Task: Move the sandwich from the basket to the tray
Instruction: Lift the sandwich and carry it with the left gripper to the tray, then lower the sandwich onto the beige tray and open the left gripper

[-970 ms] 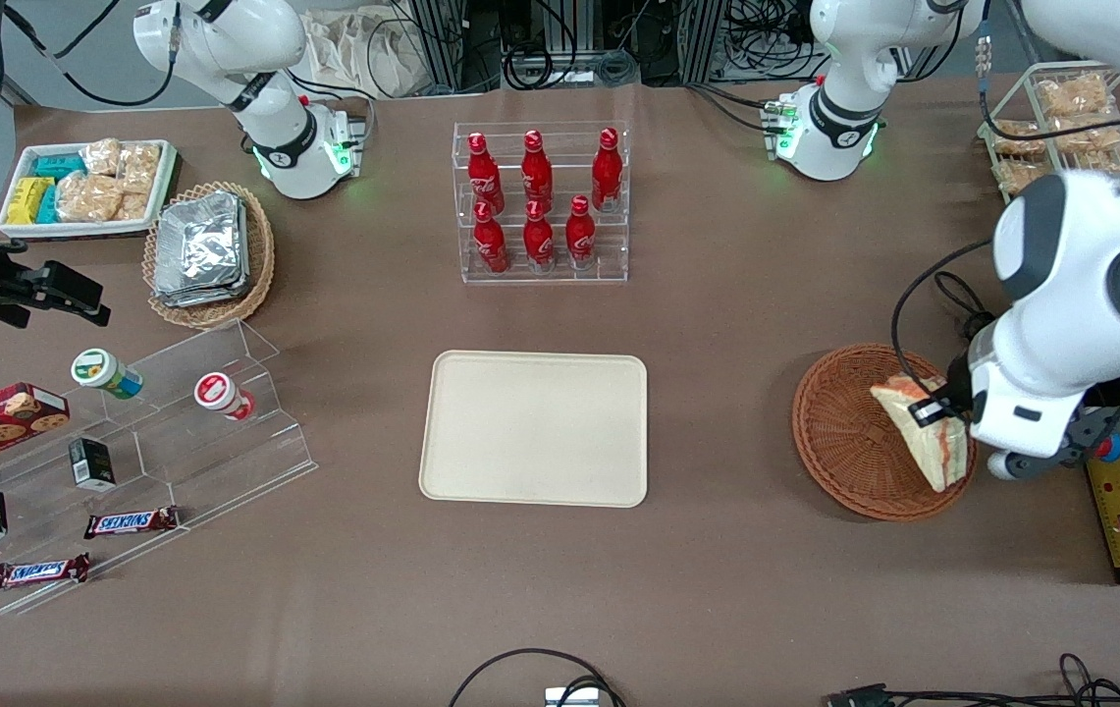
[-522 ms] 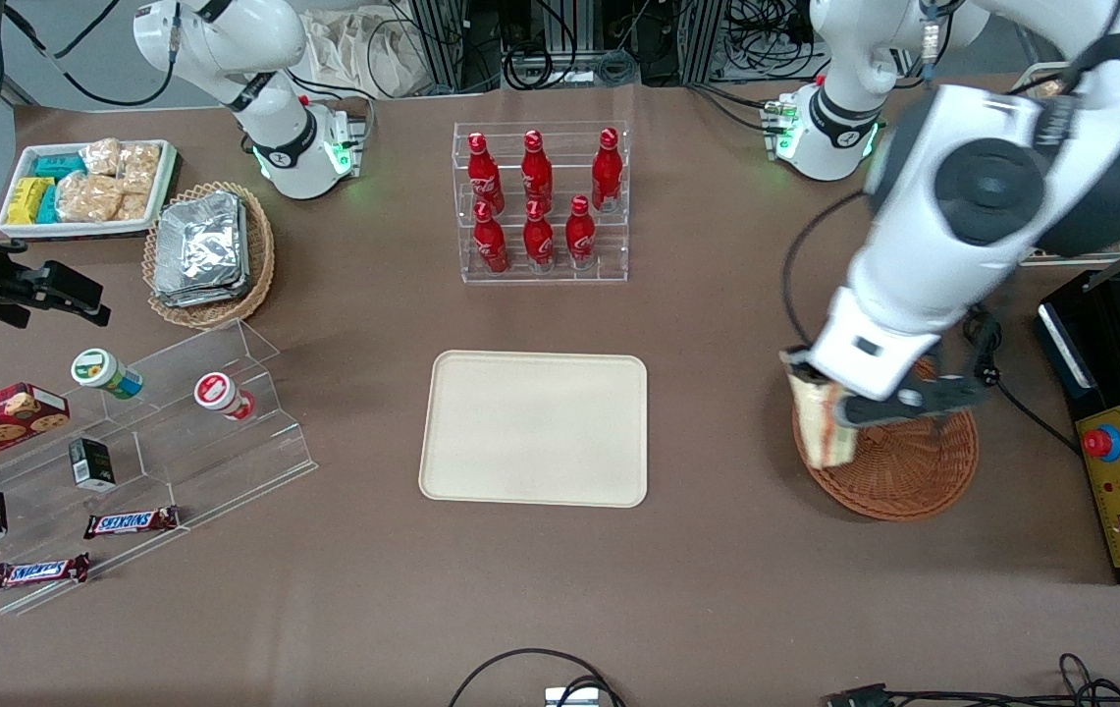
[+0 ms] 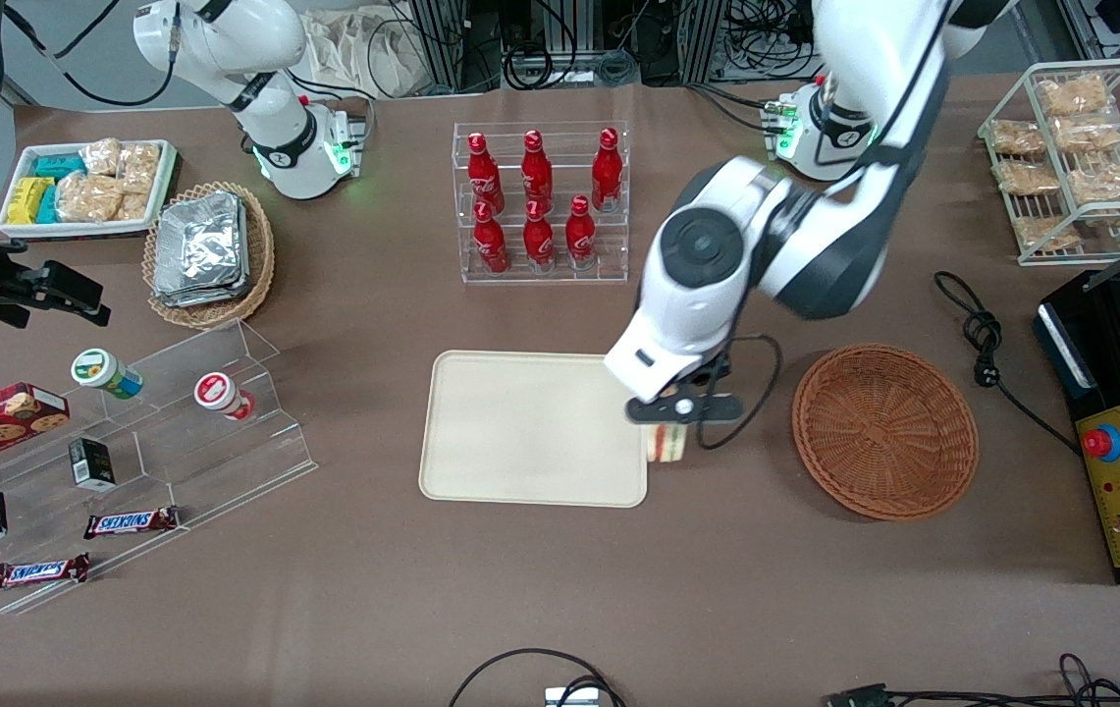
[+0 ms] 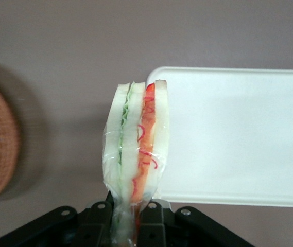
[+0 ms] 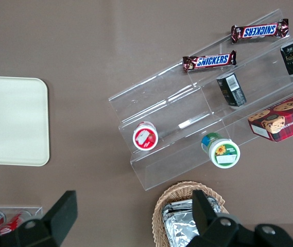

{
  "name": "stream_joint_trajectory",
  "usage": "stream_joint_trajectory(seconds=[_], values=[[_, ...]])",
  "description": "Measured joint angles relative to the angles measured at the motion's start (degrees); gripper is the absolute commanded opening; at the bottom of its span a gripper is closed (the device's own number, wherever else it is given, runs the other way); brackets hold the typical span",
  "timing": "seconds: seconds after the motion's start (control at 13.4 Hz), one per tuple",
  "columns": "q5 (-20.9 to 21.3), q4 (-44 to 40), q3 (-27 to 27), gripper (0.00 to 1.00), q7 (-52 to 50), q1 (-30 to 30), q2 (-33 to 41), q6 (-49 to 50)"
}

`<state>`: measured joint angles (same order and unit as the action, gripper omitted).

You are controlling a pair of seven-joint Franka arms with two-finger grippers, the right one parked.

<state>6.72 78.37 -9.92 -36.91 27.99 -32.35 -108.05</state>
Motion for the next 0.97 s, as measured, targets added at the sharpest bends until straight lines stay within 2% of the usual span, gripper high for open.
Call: stream_joint_trajectory(seconds=[0.22, 0.45, 0.52, 0.6, 0.67, 0.75, 0.97], values=[[0.27, -0.11, 0.07, 0.0, -0.13, 1.01, -7.28, -8.64], [0.86, -0.19, 0.15, 0.0, -0.38, 2.06, -10.92, -12.44], [1.66, -0.2, 0.19, 0.07, -1.03, 2.52, -11.79, -13.37], [2.68, -0.22, 0.19, 0.15, -1.92, 2.8, -12.47, -13.82], [3.18, -0.24, 0.23, 0.85, -2.44, 2.95, -12.97, -13.86], [3.3, -0.25, 0.27, 1.0, -2.6, 2.99, -13.35, -13.88], [3.31, -0.6, 0.48, 1.0, -2.9, 2.99, -13.73, -14.04]])
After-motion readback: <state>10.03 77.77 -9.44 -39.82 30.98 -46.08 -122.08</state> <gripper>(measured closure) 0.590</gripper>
